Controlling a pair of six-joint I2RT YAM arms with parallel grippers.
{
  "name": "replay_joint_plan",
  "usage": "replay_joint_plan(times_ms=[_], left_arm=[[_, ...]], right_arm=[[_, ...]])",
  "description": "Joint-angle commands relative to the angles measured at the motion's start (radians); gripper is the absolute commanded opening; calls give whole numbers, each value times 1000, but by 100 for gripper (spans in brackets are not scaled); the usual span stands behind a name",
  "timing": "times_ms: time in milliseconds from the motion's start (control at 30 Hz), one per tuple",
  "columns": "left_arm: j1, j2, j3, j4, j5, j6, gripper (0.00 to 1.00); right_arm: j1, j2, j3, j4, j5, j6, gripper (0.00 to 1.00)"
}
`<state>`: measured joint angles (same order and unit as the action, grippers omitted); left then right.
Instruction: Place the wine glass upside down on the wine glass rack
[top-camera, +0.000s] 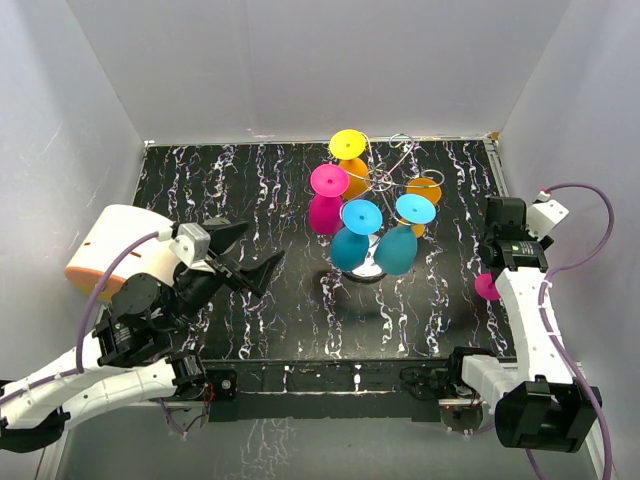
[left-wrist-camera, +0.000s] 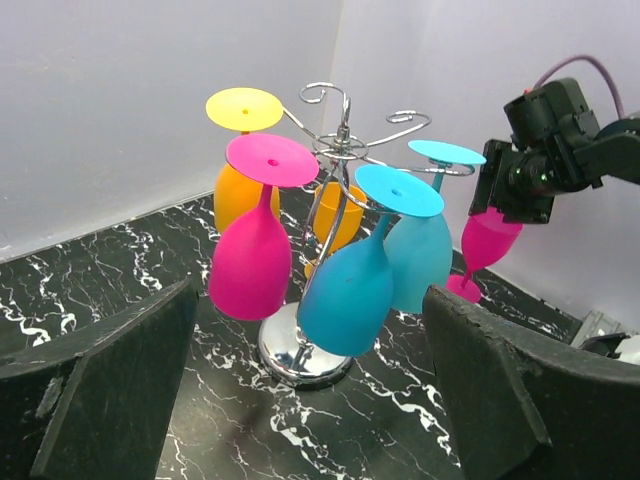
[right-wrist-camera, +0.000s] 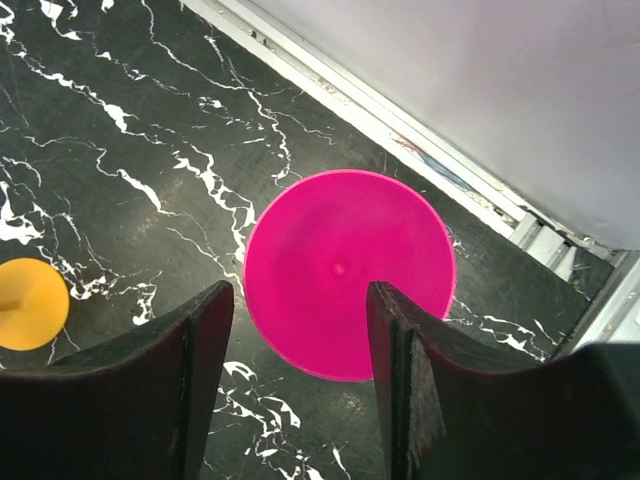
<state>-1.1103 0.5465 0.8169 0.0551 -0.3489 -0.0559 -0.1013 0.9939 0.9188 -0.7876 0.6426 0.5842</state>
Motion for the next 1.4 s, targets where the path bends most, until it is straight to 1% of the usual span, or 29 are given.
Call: replay_joint_plan(times_ms=[0,133,333,367,433,567,700,867,933,1067,1233,1367], left_arm=[[-5,-18,-9,34,-39,1,93],[-5,-16,-8,29,-48,-1,93],[-5,-16,-9,24,-56,-1,93],[-5,-16,-9,23,-56,0,94],[-5,-16,-7,20,-58,8,95],[-5,-5,-1,14,-74,18,99],[-5,27,14,-3,-68,21,99],[-4,70,48,-22,-46,4,99],[-5,92,94,-36,-28,-29,99],[-5,147,221,-58,67,-84,99],[-5,223,311,-21,216,-102,99],[-5,306,379,12,305,-136,97]], right_arm=[[-9,-15,-22,75,-39,3,52],[-11,-2,-44,100,-82,2,47],[-11,5,-45,122,-127,-10,30],[-10,6,-40,121,-129,-16,25],[-10,5,-22,104,-123,-19,12],[-10,-21,12,93,-123,-32,0],[-10,-59,31,122,-172,-51,0],[-10,-95,88,99,-201,-49,0],[-10,-125,119,97,-208,-45,0],[-11,-206,171,85,-204,-17,0],[-10,-331,205,91,-200,36,0],[-10,-439,195,147,-300,97,0]])
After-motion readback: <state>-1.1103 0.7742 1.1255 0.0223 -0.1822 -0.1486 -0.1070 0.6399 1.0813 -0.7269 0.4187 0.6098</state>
